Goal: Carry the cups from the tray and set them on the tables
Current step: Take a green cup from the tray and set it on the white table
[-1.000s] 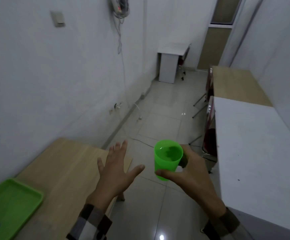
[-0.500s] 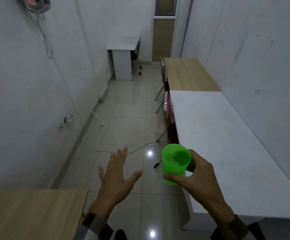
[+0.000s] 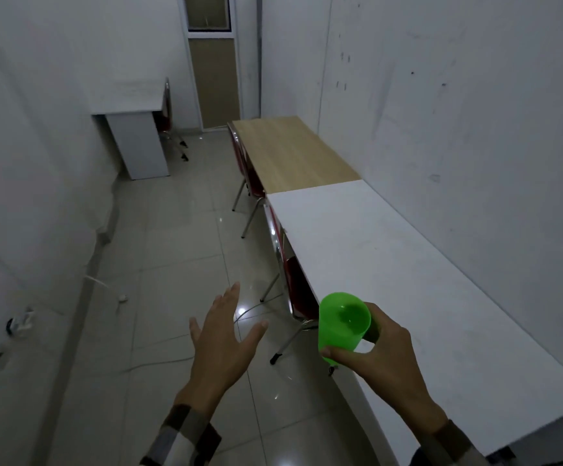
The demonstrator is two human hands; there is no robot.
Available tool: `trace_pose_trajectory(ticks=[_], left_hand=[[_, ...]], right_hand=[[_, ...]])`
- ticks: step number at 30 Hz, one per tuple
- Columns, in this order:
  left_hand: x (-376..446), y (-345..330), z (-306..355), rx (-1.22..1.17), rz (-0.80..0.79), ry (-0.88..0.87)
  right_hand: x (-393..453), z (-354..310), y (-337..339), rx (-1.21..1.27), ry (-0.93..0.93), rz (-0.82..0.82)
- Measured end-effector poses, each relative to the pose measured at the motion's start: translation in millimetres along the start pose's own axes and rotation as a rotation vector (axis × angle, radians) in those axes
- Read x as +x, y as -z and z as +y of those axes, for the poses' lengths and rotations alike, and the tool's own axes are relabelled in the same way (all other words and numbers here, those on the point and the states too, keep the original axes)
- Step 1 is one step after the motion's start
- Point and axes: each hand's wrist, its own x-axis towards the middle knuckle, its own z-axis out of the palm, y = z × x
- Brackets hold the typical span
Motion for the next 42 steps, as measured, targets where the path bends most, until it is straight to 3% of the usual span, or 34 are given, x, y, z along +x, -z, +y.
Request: trace_pose_trajectory(ticks=[9,18,25,32,42], left_hand=[[84.6,5.4,-37.2,-0.018,-0.078,0.035],[192.5,-25.2,-43.3,-0.028,-0.069,0.065],[301.6,-85.4,-42.9,-0.037,-0.009,0.130],[402.4,-171.4,-41.9,-0.038,-0.055,0.098],[501.8,-260.9,-73.6,0.273,-0.144,0.009]], right_hand=[[86.0,22.1,-46.0,0.025,-0.064,0.120],[187.8,86.5,-64.8,0.026,-0.147,0.195],[286.0,167.4,-69.2,0.035,-0.212,0.216],[364.1,239.9,-67.7,0.068,-0.327,0.243],[433.6,333.6,-66.8,0.041,-0.502,0.315]])
